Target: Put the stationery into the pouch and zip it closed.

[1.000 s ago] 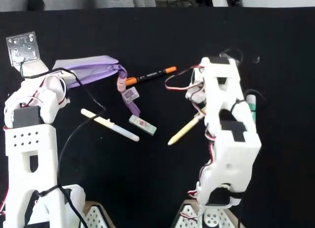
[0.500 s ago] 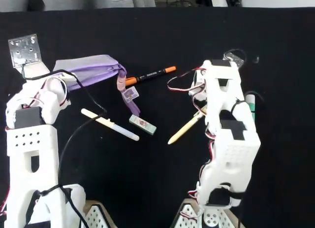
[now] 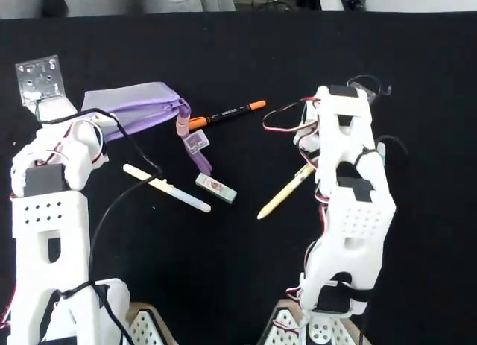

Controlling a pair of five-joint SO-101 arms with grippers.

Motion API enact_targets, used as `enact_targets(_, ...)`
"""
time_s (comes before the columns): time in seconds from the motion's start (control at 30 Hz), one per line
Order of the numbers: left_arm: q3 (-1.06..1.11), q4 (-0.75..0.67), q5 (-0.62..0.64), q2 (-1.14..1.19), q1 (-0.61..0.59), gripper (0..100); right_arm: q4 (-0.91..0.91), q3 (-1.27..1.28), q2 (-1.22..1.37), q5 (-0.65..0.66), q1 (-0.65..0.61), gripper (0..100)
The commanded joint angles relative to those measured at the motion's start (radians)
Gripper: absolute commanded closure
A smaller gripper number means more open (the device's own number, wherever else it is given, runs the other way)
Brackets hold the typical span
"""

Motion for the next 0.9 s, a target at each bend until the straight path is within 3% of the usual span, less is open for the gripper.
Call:
enact_targets(0.0,-0.001,-0.021,0.038,-0.021,0.004,97,0.028,-0.084,0.031,0.026,-0.008,98.0)
enact_targets(0.4,0.002,-0.020,0.043,-0.021,0.004,97,0.226,-0.266,-0.168,0.028,-0.015,98.0)
enact_targets(0.77,0.001,-0.020,0.046,-0.021,0.004,97,0.180,-0.309,-0.401,0.031,-0.061,98.0)
enact_targets(0.87,0.001,-0.020,0.046,-0.021,0.004,97,0.135,-0.329,-0.443,0.144,-0.120,98.0)
